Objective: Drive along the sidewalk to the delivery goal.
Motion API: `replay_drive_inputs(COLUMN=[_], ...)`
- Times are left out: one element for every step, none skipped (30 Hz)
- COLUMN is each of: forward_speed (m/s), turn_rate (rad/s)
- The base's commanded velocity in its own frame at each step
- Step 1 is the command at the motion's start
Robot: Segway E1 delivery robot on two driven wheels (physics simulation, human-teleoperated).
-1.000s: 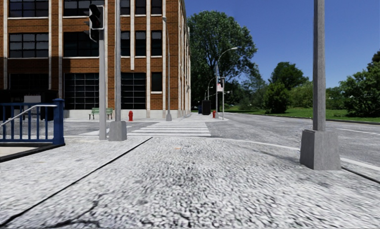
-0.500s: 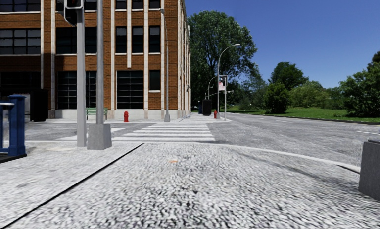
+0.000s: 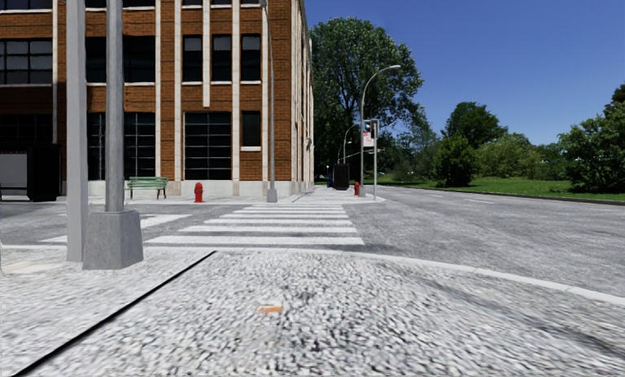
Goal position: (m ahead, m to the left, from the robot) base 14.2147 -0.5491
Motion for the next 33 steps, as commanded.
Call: replay_drive_inputs(forward_speed=[2.0,2.0,2.0,2.0,2.0,2.0,2.0,2.0,2.0,2.0,2.0,2.0,2.0,2.0,2.0,2.0,2.0,2.0,2.0,2.0,2.0,2.0,2.0,2.0,2.0,2.0,2.0,2.0,2.0,2.0,2.0,2.0,2.0], turn_rate=[0.0,0.0,0.0,0.0,0.0,0.0,0.0,0.0,0.0,0.0,0.0,0.0,0.0,0.0,0.0,0.0,0.0,0.0,0.0,0.0,0.0,0.0,0.0,-0.05,-0.1,-0.11,-0.11,-0.12,-0.15,-0.23,-0.23,-0.26,-0.27])
